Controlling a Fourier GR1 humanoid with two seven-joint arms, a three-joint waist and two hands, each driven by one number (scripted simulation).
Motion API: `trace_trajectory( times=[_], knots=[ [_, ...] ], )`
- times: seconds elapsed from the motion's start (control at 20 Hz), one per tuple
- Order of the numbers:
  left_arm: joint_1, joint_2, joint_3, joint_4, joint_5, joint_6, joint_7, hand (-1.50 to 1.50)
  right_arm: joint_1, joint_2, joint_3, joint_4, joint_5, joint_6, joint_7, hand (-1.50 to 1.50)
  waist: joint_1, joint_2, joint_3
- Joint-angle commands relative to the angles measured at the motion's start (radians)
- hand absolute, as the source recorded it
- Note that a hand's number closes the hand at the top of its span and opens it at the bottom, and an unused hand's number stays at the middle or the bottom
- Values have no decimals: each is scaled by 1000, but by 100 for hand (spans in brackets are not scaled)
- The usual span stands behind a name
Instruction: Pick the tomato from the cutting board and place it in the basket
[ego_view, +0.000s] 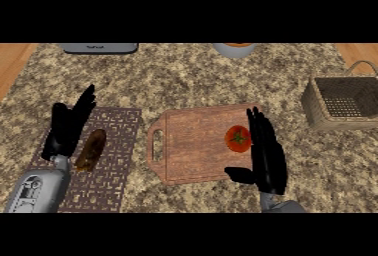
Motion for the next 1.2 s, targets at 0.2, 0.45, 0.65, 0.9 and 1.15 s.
trace_trajectory(
  times=[0.2, 0.45, 0.65, 0.9, 1.15],
  knots=[
    [73, -57, -27, -102, -58, 12, 32, 0, -36, 3, 29, 111, -21, -75, 10, -150, 1, 0, 0],
    [71, -34, 33, -111, -19, -46, 25, 0, -120, 3, -8, 201, -62, -96, -20, -150, 2, 0, 0],
    [19, -38, 43, -6, -47, -30, -24, 0, -168, 3, -24, 306, -51, -81, -54, 150, 2, 1, 0],
    [-18, -70, 37, 77, -69, -5, -59, 0, -169, 3, 28, 292, 114, -140, 19, 150, -1, 2, 0],
    [-25, -42, 46, 10, -44, -39, 1, 0, -343, -66, -38, 301, 119, 260, 142, 150, 11, 1, -3]
  ],
)
